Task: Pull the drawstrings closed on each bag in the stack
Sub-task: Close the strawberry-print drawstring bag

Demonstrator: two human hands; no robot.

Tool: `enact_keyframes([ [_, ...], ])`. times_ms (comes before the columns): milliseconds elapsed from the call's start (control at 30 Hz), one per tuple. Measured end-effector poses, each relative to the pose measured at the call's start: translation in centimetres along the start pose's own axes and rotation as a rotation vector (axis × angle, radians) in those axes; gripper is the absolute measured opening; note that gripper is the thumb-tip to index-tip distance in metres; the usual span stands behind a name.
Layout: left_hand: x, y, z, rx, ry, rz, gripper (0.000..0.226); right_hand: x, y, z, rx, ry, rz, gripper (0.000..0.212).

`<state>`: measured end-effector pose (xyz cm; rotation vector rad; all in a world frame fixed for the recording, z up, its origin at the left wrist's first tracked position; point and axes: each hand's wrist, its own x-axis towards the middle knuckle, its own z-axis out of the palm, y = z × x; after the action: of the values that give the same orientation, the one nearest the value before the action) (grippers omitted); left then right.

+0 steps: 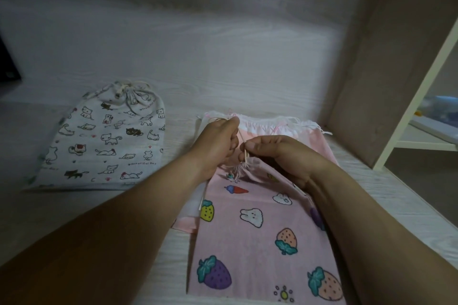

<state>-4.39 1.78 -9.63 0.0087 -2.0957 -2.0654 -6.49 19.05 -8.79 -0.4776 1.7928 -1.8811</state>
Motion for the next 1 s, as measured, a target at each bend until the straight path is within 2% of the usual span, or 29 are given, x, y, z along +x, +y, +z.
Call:
enact_keyframes([
  [200, -0.3, 0.2, 0.4, -0.05, 0.006, -0.005, 0.04, 0.3, 0.2, 0.5, 0.18, 0.074, 0.113, 0.024],
  [267, -0.5, 0.6, 0.6, -0.177, 0.057, -0.061, 0.037, 0.5, 0.1, 0.4, 0.266, 0.116, 0.173, 0.024],
  [367, -0.4, 1.1, 0.7, -0.413, 0.165, -0.19, 0.027, 0.7, 0.2, -0.2, 0.446, 0.193, 0.209, 0.038],
  [467, -0.3, 1.3, 0.6, -0.549, 0.232, -0.235, 0.029, 0.8, 0.3, 0.3, 0.489, 0.251, 0.178, 0.021],
  [533, -0.4, 1.5, 0.6, -0.58, 0.26, -0.199, 0.026, 1.3, 0.6, 0.6, 0.373, 0.333, 0.118, 0.014],
  [633, -0.9, 1.8, 1.0, -0.466, 0.221, -0.068, 0.019, 1.2, 0.9, 0.8, 0.024, 0.417, 0.026, 0.019],
  [767, -1.1, 2.0, 1.1, -0.242, 0.069, 0.087, 0.031, -0.1, 0.3, 1.4, -0.431, 0.255, -0.091, 0.022],
  [867, -0.9, 1.9, 0.9, -0.234, 0.015, 0.103, 0.039, -0.2, 0.5, 1.3, -0.525, 0.113, -0.133, 0.027],
  [1000, -0.5, 1.5, 0.2, -0.315, 0.058, 0.07, 0.042, -0.1, 0.6, 1.2, -0.434, 0.006, -0.139, 0.027],
])
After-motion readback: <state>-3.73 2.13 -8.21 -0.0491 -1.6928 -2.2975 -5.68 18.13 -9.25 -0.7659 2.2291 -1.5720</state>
